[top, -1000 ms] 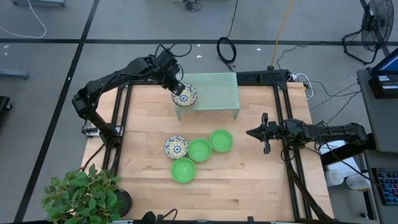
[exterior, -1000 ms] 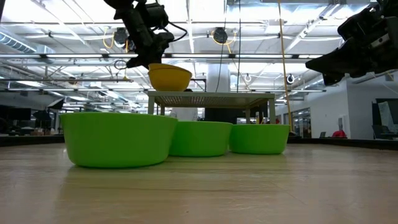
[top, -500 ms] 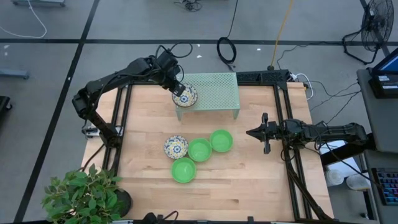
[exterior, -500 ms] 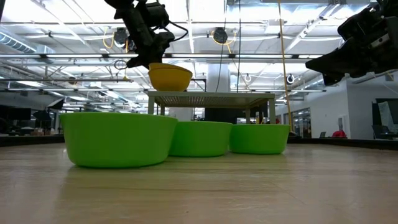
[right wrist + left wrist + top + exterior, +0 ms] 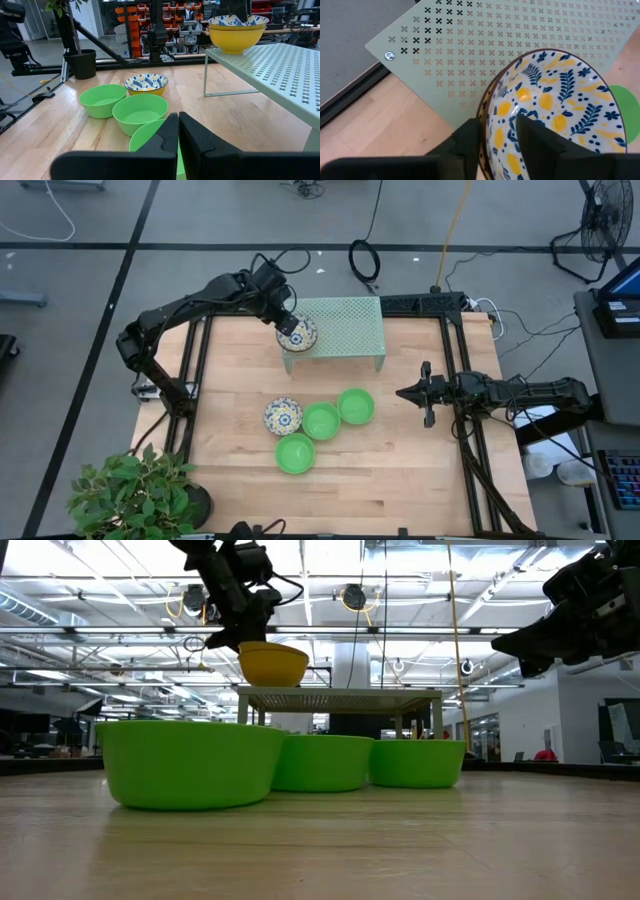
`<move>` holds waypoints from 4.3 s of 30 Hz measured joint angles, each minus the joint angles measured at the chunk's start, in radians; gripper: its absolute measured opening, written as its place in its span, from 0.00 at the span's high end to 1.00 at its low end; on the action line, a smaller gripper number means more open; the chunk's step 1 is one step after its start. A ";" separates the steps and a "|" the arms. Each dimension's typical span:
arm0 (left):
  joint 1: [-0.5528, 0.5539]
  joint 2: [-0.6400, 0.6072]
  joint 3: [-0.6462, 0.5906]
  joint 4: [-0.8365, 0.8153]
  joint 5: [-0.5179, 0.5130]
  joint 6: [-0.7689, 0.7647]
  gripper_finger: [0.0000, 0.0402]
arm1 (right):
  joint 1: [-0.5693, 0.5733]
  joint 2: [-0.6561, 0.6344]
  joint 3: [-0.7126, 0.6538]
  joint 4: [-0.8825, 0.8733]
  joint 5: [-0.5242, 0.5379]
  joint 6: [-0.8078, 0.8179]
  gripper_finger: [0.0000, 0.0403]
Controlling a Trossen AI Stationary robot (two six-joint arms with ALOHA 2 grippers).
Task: Pick & Place Mini bowls
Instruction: Stack the bottom white patterned bowl on top of the white patterned bowl on the shelf
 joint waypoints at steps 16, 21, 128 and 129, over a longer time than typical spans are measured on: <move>-0.049 -0.009 0.136 0.001 0.002 0.087 0.58 | 0.000 0.000 0.000 0.000 0.000 0.000 1.00; -0.110 -0.006 0.131 -0.050 -0.036 0.222 0.62 | 0.000 0.000 0.000 0.000 0.000 0.000 1.00; -0.190 0.038 0.035 0.019 -0.225 0.122 0.95 | 0.000 0.000 0.000 0.003 0.000 0.000 1.00; -0.187 0.045 0.035 0.020 -0.222 0.122 0.95 | 0.000 0.000 0.000 0.003 0.000 0.000 1.00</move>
